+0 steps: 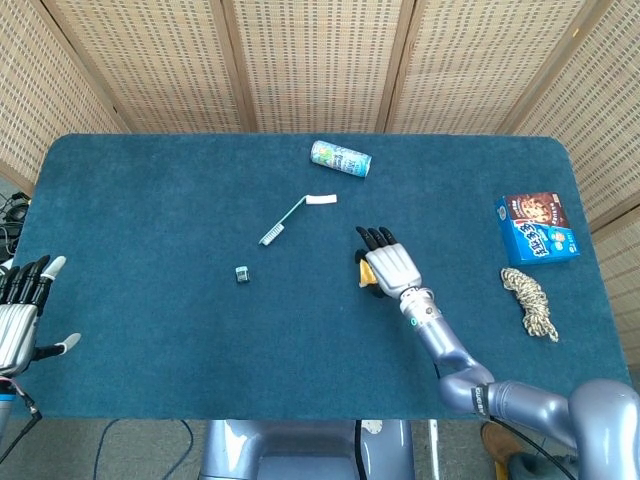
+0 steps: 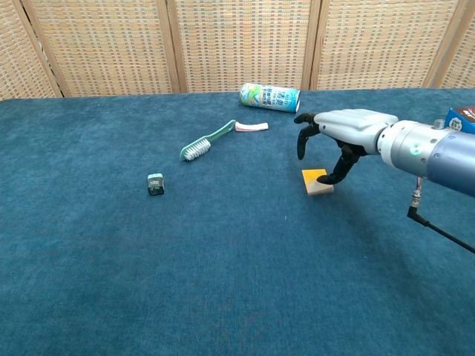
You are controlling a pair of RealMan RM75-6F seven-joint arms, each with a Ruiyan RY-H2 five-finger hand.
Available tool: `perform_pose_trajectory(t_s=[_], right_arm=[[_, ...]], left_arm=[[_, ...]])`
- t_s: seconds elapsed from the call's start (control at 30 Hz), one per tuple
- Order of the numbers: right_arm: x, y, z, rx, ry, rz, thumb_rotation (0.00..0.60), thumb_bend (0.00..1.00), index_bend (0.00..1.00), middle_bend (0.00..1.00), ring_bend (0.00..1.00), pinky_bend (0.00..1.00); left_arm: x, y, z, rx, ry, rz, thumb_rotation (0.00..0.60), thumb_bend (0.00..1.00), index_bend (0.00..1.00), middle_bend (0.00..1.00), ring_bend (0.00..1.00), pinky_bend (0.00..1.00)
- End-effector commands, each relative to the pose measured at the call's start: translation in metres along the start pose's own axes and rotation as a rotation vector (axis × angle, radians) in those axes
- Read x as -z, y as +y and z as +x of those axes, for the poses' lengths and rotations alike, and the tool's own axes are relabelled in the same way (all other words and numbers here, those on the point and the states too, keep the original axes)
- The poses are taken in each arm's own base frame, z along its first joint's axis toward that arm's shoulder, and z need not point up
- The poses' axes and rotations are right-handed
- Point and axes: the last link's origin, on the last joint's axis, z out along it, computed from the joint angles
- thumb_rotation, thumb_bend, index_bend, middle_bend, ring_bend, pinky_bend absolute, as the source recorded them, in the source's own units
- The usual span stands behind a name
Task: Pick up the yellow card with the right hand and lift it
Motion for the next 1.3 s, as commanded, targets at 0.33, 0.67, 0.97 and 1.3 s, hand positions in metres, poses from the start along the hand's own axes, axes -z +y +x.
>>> perform_pose_trajectory(t_s=[0.33, 0.67, 0.97, 1.3], right_arm=[[0.011, -0.005, -0.016, 0.025, -0.037, 0.036, 0.600, 0.43, 0.40, 0.00, 0.00, 0.00], [0.009, -0.008, -0.031, 0.081, -0.053, 0.047, 0.600, 0.40, 0.40, 0.00, 0.00, 0.00], [0.008, -0.008, -0.037, 0.105, -0.043, 0.057, 0.600, 0.38, 0.40, 0.00, 0.00, 0.00], [-0.002, -0.004, -0.039, 0.113, -0.035, 0.022, 0.600, 0.40, 0.43, 0.00, 0.00, 0.00]], left_arm=[[0.001, 0.000, 0.002, 0.004, 0.005, -0.004, 0.600, 0.00, 0.00, 0.00, 0.00, 0.00], [0.000, -0.001, 0.002, 0.006, 0.005, -0.001, 0.600, 0.00, 0.00, 0.00, 0.00, 0.00], [0.000, -0.001, 0.001, 0.005, 0.002, -0.001, 0.600, 0.00, 0.00, 0.00, 0.00, 0.00], [-0.001, -0.001, 0.001, 0.006, 0.000, 0.002, 0.600, 0.00, 0.00, 0.00, 0.00, 0.00]])
